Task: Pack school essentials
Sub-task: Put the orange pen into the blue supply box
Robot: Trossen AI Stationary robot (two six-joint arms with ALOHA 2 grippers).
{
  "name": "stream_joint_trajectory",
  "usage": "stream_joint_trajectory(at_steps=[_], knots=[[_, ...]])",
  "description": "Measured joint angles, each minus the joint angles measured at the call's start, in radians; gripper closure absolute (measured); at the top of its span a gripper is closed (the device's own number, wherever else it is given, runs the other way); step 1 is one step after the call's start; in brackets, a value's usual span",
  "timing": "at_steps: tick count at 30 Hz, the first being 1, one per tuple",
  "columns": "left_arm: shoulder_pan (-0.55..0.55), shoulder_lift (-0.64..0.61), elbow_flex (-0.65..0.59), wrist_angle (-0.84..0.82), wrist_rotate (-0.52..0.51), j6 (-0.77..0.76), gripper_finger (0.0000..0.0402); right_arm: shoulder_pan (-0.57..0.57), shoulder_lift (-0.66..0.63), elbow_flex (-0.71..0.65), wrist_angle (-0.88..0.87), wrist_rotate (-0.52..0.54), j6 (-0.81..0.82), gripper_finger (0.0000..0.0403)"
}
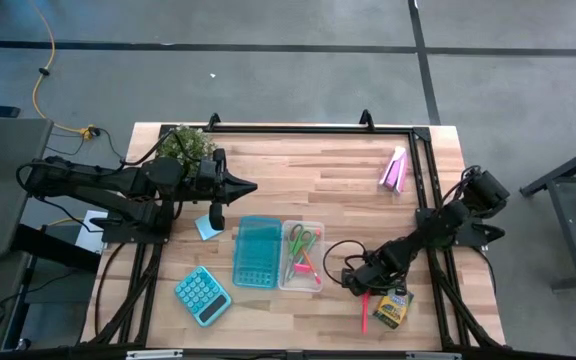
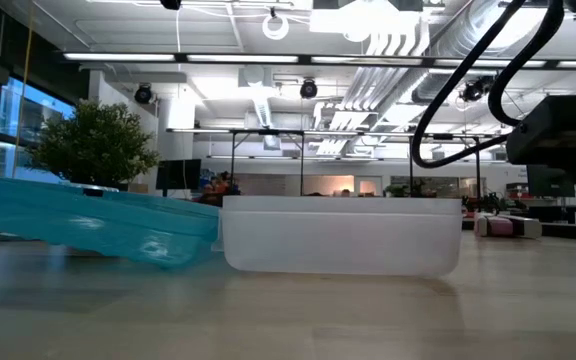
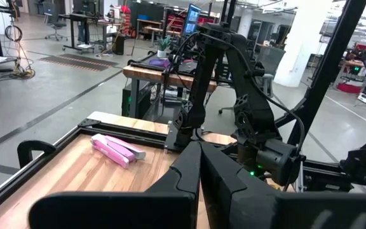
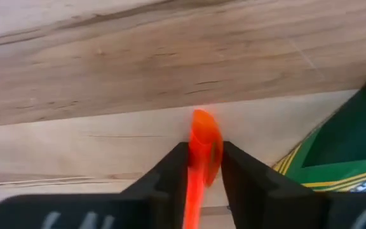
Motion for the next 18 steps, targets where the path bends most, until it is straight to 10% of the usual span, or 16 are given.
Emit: stream_joint_trajectory(at_steps=[18], knots=[[0.000,0.000,0.000,0.000,-0.006,0.018,0.0401,-0.001,-0.006,-0.001,0.003,0.006,-0.030,0.0350]])
